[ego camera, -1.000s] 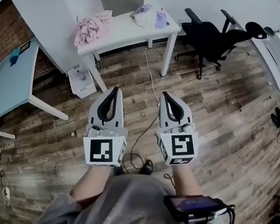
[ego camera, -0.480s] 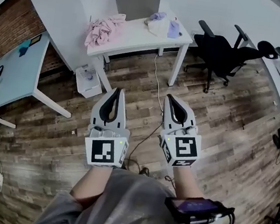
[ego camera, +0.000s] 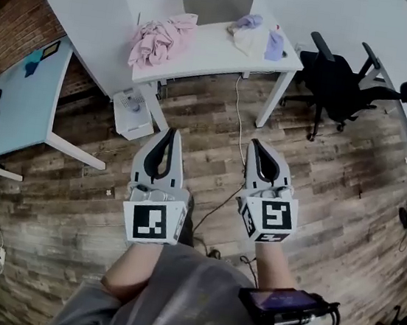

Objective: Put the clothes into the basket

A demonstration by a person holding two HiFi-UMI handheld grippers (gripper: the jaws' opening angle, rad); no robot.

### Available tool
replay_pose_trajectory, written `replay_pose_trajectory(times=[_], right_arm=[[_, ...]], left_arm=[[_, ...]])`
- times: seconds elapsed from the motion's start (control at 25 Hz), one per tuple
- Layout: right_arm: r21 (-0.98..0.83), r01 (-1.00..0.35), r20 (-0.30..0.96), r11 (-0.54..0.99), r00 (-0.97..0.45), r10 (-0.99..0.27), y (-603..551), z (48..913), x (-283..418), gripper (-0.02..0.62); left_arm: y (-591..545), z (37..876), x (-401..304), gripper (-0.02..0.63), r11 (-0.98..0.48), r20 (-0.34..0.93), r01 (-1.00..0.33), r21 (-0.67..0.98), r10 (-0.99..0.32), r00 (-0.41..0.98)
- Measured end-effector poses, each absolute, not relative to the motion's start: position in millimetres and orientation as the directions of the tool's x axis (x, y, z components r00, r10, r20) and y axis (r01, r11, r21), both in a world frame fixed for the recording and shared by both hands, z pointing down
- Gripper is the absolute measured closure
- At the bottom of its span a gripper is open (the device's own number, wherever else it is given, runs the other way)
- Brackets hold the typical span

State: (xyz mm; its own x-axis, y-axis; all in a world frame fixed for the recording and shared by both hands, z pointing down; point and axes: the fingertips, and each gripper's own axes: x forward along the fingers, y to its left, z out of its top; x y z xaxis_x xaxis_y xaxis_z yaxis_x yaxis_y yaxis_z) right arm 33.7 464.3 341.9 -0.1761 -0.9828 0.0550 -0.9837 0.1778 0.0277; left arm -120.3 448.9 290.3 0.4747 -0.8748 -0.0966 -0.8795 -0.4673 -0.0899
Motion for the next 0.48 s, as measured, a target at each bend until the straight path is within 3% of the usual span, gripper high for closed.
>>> replay_pose_trajectory(times=[0.48], right_arm=[[0.015, -0.985, 0.045, 0.170, -0.170, -0.984, 314.0, 323.5, -3.6, 0.589]], left_arm=[[304.0, 268.1, -142.9, 0.598, -0.513, -0.116, -0.855, -0.081, -0.847, 0.519]])
